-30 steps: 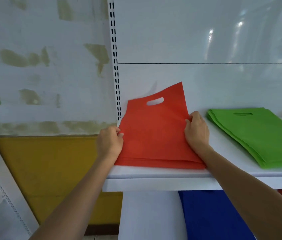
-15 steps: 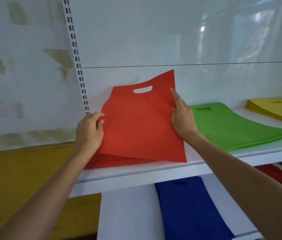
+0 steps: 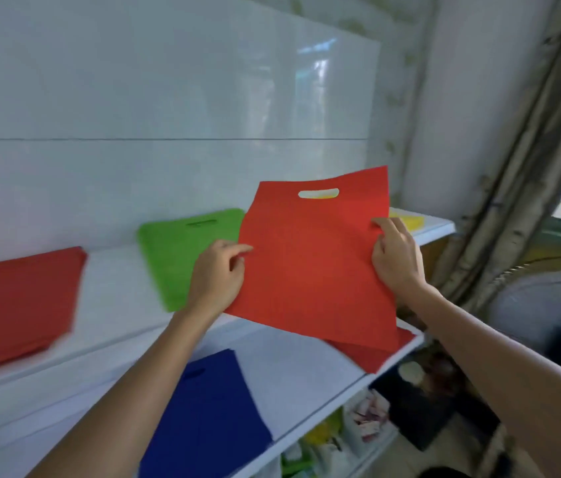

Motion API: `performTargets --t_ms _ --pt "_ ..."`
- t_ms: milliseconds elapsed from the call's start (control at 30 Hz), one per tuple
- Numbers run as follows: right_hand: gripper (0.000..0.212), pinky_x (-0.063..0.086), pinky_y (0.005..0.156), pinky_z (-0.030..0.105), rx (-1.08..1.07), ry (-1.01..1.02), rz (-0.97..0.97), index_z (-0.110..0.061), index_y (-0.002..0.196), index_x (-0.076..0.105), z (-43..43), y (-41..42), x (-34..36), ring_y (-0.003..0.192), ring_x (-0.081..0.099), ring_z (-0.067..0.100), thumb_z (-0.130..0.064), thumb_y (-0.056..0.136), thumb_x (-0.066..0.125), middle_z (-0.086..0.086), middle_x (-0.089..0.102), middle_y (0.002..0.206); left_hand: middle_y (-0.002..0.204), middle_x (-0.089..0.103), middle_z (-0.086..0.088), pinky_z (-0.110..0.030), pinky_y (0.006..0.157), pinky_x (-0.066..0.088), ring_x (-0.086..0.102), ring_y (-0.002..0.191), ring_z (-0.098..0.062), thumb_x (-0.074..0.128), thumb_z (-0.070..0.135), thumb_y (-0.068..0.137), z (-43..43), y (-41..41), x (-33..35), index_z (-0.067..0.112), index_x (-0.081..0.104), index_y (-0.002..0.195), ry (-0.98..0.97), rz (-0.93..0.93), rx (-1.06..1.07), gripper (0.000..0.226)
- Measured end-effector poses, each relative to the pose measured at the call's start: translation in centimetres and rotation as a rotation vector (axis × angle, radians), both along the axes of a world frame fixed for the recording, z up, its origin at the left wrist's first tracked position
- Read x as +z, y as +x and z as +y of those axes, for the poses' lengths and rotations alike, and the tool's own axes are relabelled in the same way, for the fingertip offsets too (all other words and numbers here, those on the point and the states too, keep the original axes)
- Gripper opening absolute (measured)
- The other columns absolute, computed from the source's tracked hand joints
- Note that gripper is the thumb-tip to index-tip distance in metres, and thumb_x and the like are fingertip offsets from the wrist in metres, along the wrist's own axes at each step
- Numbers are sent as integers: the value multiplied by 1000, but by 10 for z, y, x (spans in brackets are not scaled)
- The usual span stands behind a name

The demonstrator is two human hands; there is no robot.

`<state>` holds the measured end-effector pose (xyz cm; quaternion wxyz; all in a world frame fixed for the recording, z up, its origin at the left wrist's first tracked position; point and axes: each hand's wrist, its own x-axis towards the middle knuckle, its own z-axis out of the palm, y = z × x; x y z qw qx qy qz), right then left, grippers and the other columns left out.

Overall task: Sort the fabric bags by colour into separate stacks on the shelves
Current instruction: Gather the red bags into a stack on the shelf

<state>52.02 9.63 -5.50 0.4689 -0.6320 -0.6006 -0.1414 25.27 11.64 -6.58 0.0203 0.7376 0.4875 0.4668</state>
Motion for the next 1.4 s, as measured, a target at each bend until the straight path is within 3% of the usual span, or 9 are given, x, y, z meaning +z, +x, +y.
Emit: performTargets --t_ms 100,300,667,933,1167,1400 --pt "37 44 86 43 -137 -75 62 -3 118 56 -26 73 -25 102 56 39 3 84 43 18 55 120 107 66 -11 -19 78 34 60 96 -26 55 0 85 0 74 -25 10 71 103 -74 9 -138 26" --pt "36 42 88 43 -300 -243 159 -6 121 55 -62 167 -75 106 54 39 0 87 43 17 54 123 111 66 -7 -24 86 40 60 104 -23 53 3 87 7 177 -91 13 69 109 -264 65 -272 29" --pt "40 41 91 34 -305 -609 263 -8 131 50 -40 209 -211 113 51 27 -8 91 43 8 53 123 116 64 -8 -23 93 39 58 108 -22 47 2 90 43 225 -232 11 66 115 -624 184 -288 33" --pt "33 46 94 37 -281 -736 367 -9 118 59 -3 242 -263 111 52 23 -2 91 43 6 57 121 114 64 -6 -23 93 43 59 106 -18 47 1 90 65 259 -278 11 66 114 -767 196 -304 32" --pt "44 40 102 37 -175 -861 201 -6 134 48 75 286 -279 123 46 25 -7 90 42 7 48 135 108 65 -5 -30 88 48 61 100 -20 49 5 90 108 293 -299 12 68 109 -789 103 -171 28" --pt "45 44 95 40 0 -917 -88 -4 124 53 223 331 -300 121 41 31 1 79 51 14 48 127 125 55 -10 -26 96 42 57 110 -24 47 3 91 167 342 -323 10 59 124 -916 46 -48 35"
